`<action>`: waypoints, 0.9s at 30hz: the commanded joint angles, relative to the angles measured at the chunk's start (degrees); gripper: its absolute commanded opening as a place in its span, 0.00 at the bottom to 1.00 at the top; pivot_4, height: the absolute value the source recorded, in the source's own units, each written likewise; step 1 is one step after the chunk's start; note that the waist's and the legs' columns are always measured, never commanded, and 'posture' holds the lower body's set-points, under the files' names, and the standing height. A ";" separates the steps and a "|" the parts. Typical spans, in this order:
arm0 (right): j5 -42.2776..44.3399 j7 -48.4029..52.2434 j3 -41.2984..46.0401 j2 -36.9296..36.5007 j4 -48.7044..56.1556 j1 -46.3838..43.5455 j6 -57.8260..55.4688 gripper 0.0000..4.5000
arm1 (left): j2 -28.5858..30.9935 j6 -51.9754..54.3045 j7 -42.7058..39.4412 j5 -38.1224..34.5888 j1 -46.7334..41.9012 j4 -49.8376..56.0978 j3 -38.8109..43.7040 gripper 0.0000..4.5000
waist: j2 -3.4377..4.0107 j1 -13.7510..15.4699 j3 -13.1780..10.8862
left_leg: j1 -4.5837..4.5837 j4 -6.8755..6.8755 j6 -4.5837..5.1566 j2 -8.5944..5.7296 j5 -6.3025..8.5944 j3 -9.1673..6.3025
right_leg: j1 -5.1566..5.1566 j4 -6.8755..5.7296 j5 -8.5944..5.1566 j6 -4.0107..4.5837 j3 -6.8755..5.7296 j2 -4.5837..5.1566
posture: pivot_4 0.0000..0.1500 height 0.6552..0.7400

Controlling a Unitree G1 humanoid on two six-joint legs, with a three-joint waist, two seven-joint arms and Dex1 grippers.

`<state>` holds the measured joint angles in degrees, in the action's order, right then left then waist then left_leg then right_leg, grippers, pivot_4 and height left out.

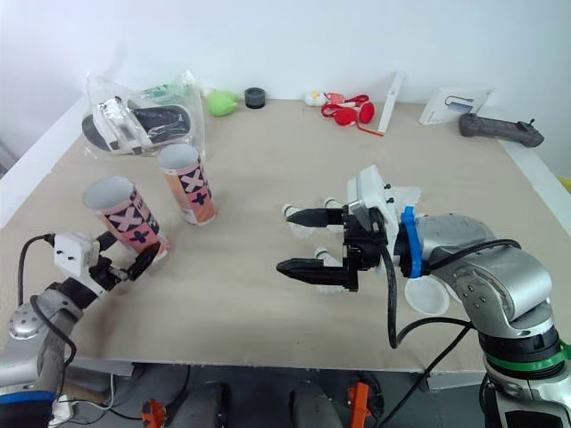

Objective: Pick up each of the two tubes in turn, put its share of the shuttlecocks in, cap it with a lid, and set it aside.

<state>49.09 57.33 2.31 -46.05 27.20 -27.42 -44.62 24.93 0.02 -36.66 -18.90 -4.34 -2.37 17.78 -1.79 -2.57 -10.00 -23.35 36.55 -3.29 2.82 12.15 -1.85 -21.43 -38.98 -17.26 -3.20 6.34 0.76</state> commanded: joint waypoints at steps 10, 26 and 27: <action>-0.26 -0.92 0.44 1.24 1.29 -0.75 1.19 1.00 | -2.34 -6.62 0.16 0.29 -7.69 -10.90 -1.81 0.99 | -0.01 0.00 0.00 | -0.01 -0.01 0.00 0.00 0.00 -0.04 | 0.00 0.00 0.00 0.00 -0.03 0.00 | 1.00 1.00; 2.00 -5.24 4.08 3.40 1.45 1.05 -0.15 1.00 | 1.27 -0.44 -4.27 -3.44 -0.86 -0.33 -3.12 0.69 | -0.01 -0.17 -0.01 | -0.02 -0.05 0.00 0.02 0.00 -0.06 | -0.01 0.00 0.00 0.00 -0.03 -0.01 | 1.00 1.00; 2.69 -5.67 5.27 3.07 1.65 1.97 -0.48 1.00 | 3.20 2.37 -5.69 -4.80 1.49 3.94 -3.24 0.69 | -0.01 -0.15 -0.02 | -0.01 -0.07 0.00 0.02 0.00 -0.05 | -0.01 0.01 0.00 0.00 -0.03 -0.01 | 1.00 1.00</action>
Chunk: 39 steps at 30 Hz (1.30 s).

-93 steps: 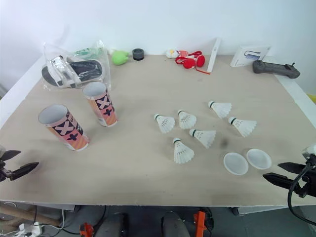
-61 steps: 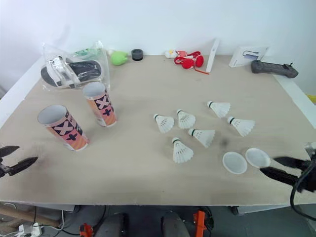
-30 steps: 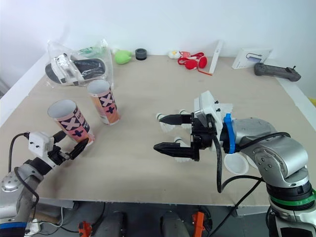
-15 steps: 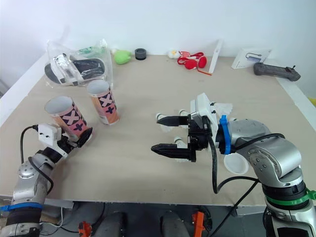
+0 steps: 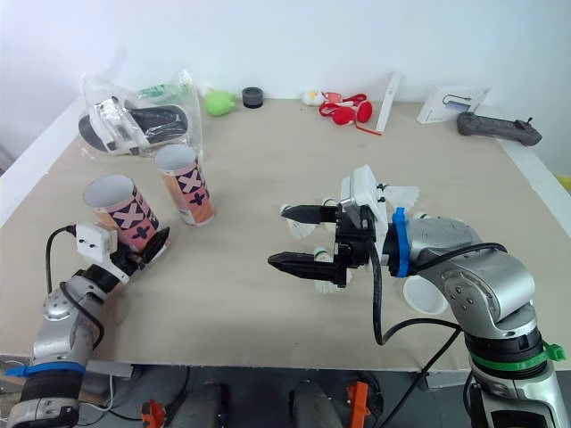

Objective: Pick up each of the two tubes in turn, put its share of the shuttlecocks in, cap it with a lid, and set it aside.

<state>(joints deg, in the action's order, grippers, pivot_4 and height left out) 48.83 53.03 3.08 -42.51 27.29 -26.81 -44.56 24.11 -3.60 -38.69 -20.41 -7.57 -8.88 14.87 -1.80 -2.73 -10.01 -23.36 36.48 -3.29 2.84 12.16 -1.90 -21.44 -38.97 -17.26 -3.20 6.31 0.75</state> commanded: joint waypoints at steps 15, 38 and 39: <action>-5.51 -16.76 15.63 0.12 18.19 29.55 3.22 1.00 | 37.19 33.63 -23.59 -4.62 -6.91 28.28 -13.94 0.69 | 0.06 0.23 -0.32 | -0.02 -0.13 0.05 0.01 -0.09 0.04 | -0.14 -0.01 -0.35 -0.28 -0.01 -0.03 | 1.00 1.00; -26.40 -40.09 -6.31 15.79 21.49 42.58 7.76 1.00 | 31.47 30.49 -33.19 8.83 -20.51 16.85 -28.49 0.69 | 0.11 0.11 -0.28 | -0.70 0.02 0.18 0.16 -0.20 -0.06 | -0.81 -0.14 -0.16 -0.19 -0.01 -0.27 | 1.00 1.00; -26.80 -40.19 -6.86 17.03 20.12 42.12 8.55 1.00 | 31.22 30.20 -32.90 8.74 -20.26 17.06 -28.05 0.69 | 0.11 0.10 -0.28 | -0.70 0.02 0.19 0.16 -0.23 -0.06 | -0.82 -0.14 -0.13 -0.19 -0.01 -0.28 | 1.00 1.00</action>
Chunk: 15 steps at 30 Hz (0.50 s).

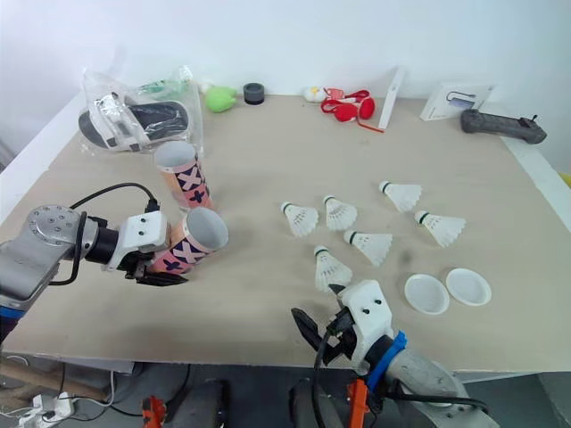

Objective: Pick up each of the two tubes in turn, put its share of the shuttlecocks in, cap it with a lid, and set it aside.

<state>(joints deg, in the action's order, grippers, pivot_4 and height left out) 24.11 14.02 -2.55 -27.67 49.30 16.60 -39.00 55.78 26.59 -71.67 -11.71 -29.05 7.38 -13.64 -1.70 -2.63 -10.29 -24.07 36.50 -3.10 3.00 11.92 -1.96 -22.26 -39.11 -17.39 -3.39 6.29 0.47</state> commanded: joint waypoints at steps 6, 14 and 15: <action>-5.45 -1.35 -3.04 7.81 -10.11 -5.08 8.26 1.00 | -1.99 0.39 1.55 -0.88 2.76 2.77 3.02 0.69 | 0.04 0.13 0.02 | -0.03 0.00 -0.01 0.00 -0.02 0.00 | -0.01 -0.01 0.02 0.01 0.00 0.00 | 1.00 1.00; -7.13 -0.19 -3.63 11.80 -17.72 -7.97 12.75 0.82 | -3.12 0.89 2.88 -1.13 3.86 4.05 4.39 0.69 | 0.05 0.15 0.03 | -0.03 0.00 -0.01 0.00 -0.03 0.00 | 0.00 -0.02 0.15 0.22 0.00 0.00 | 1.00 1.00; -7.17 0.01 -3.60 12.17 -18.10 -8.00 13.11 0.72 | -3.27 0.96 2.97 -1.11 3.95 4.20 4.46 0.69 | 0.04 0.17 0.03 | -0.03 0.02 -0.03 0.00 -0.04 -0.01 | 0.00 -0.03 0.18 0.23 -0.01 0.00 | 1.00 1.00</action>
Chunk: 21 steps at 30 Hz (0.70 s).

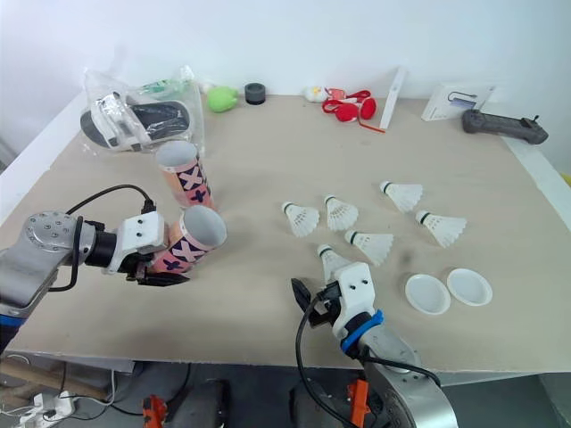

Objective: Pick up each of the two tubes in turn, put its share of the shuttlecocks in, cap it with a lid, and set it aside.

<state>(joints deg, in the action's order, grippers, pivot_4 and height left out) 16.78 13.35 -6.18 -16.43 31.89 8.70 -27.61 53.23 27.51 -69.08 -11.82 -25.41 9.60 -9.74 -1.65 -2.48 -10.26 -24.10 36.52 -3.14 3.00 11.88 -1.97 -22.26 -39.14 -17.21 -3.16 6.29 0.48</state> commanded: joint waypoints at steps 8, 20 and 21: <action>0.05 2.60 -0.24 1.50 -0.82 0.38 3.49 0.07 | -1.80 0.07 0.61 -0.60 -0.04 1.85 0.19 0.69 | 0.00 -0.02 0.00 | 0.00 0.01 -0.01 0.01 -0.01 -0.01 | -0.01 -0.02 0.11 0.15 0.00 -0.02 | 1.00 1.00; 20.32 27.22 10.85 -26.33 9.71 -25.31 -7.68 0.02 | -3.20 0.20 0.89 0.58 -0.68 0.80 -1.44 0.69 | 0.19 -0.17 -0.12 | 0.01 0.16 0.21 -0.02 -0.26 0.03 | 0.05 0.00 0.41 -0.09 0.06 -0.03 | 1.00 1.00; 19.20 29.59 9.31 -28.31 8.35 -28.87 -7.01 0.02 | -3.24 0.04 0.96 0.75 -0.50 0.63 -1.58 0.69 | 0.18 -0.17 -0.11 | 0.02 0.13 0.32 0.00 -0.33 0.01 | 0.03 0.00 0.42 -0.12 0.05 -0.07 | 1.00 1.00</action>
<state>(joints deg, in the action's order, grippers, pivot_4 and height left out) 35.80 39.40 3.41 -43.44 40.15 -17.58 -35.29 50.23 27.82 -67.99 -11.28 -26.01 9.90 -10.73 -1.47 -2.65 -10.37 -24.06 36.58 -2.74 3.01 11.50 -1.99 -22.24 -39.14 -16.79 -3.28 6.31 0.38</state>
